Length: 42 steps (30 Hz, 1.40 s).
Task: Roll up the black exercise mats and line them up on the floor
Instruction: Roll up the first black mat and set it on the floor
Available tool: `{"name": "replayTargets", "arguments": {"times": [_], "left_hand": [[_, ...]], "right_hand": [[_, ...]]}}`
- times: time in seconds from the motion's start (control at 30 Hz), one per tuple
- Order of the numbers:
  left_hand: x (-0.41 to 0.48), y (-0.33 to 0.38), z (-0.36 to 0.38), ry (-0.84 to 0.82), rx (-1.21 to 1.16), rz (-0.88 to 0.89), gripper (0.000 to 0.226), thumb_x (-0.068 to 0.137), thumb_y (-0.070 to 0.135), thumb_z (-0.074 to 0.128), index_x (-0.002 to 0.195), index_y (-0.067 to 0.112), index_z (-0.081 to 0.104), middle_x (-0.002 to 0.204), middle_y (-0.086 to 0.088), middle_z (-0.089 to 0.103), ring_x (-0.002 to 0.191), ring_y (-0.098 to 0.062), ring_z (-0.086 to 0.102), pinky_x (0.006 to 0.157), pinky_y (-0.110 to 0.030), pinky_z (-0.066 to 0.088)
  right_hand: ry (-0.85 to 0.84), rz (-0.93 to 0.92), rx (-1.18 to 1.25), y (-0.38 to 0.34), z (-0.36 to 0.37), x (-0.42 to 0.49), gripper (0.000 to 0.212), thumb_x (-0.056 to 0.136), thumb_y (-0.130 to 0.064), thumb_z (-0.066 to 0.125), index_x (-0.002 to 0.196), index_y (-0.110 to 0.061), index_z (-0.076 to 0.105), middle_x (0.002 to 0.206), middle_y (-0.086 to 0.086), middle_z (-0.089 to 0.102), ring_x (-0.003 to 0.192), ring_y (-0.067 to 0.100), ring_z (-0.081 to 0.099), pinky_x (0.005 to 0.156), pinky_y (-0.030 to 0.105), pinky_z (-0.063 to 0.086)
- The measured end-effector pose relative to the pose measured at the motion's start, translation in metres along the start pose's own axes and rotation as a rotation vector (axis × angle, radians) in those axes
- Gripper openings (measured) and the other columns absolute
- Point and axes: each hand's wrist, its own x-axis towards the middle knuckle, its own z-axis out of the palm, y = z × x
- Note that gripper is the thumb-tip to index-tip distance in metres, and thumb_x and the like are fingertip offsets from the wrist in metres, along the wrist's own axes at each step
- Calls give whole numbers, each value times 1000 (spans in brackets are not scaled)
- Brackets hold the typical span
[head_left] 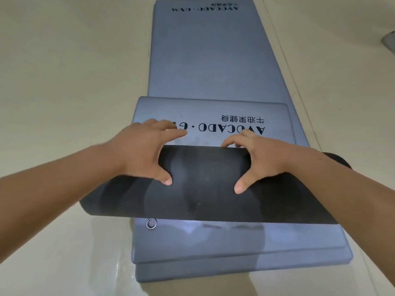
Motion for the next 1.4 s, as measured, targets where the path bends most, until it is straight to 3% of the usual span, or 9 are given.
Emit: {"name": "replayTargets", "arguments": {"times": [0.13, 0.27, 0.37, 0.53, 0.7, 0.97, 1.1, 1.23, 1.4], "left_hand": [[-41, 13, 56, 251, 232, 124, 124, 58, 76, 79, 160, 19, 38, 159, -20, 47, 137, -44, 54, 105, -58, 52], [-24, 21, 77, -112, 302, -74, 152, 73, 86, 67, 156, 14, -39, 173, -22, -22, 161, -46, -15, 128, -68, 3], [10, 0, 62, -57, 205, -32, 152, 58, 89, 67, 163, 21, -20, 175, -15, 4, 162, -38, 7, 127, -62, 16], [43, -23, 33, -124, 105, 51, 148, 38, 85, 76, 161, 33, 13, 152, 8, 46, 135, -23, 51, 109, -48, 46], [62, -31, 7, -263, -83, -21, 124, 39, 71, 92, 147, 49, 34, 124, 20, 62, 114, -20, 64, 98, -44, 54], [82, -40, -11, -373, -332, -132, 123, 40, 50, 106, 145, 53, 43, 135, 22, 60, 129, -21, 60, 110, -49, 49], [57, -34, 9, -76, -158, -109, 135, 50, 77, 87, 166, 41, 27, 175, 6, 24, 160, -25, 27, 128, -52, 26], [17, -38, 41, 369, 45, 30, 114, 63, 79, 77, 159, 25, 46, 167, -15, 40, 149, -42, 42, 120, -63, 36], [23, -11, 71, 77, 339, -107, 147, 74, 89, 65, 161, 22, -33, 174, -20, -22, 162, -45, -15, 124, -73, 3]], "right_hand": [[95, 91, -23, 14, -10, 10, 100, 60, -81, 85, 148, -56, 45, 144, -16, 45, 142, 19, 41, 112, 52, 43], [303, 140, -370, -14, -14, 9, 69, 89, -75, 63, 150, -48, 48, 143, -3, 49, 135, 23, 45, 102, 45, 45], [362, 61, -497, -41, 18, 5, 69, 99, -66, 49, 160, -37, 37, 155, 5, 47, 142, 29, 43, 113, 46, 40], [235, 153, -672, -36, 48, 16, 151, 65, -91, 69, 167, -17, -13, 174, 23, 5, 160, 43, 9, 127, 61, 17], [245, 43, -566, -28, 14, 33, 150, 53, -92, 75, 168, -25, 8, 163, 11, 34, 147, 33, 36, 119, 52, 34], [404, 96, -622, -20, 58, 15, 138, 64, -80, 81, 167, -35, 1, 172, 22, 13, 159, 46, 12, 123, 71, 20], [391, 105, -691, -6, 55, 20, 134, 72, -74, 79, 165, -33, -9, 170, 26, 11, 157, 48, 13, 120, 72, 22], [427, 72, -603, 2, 28, 29, 135, 54, -75, 84, 166, -37, 19, 161, 21, 36, 150, 43, 35, 114, 67, 36], [328, 166, -526, -14, 4, 40, 141, 61, -75, 82, 164, -42, -8, 171, 12, 8, 160, 35, 10, 124, 65, 21]]}}
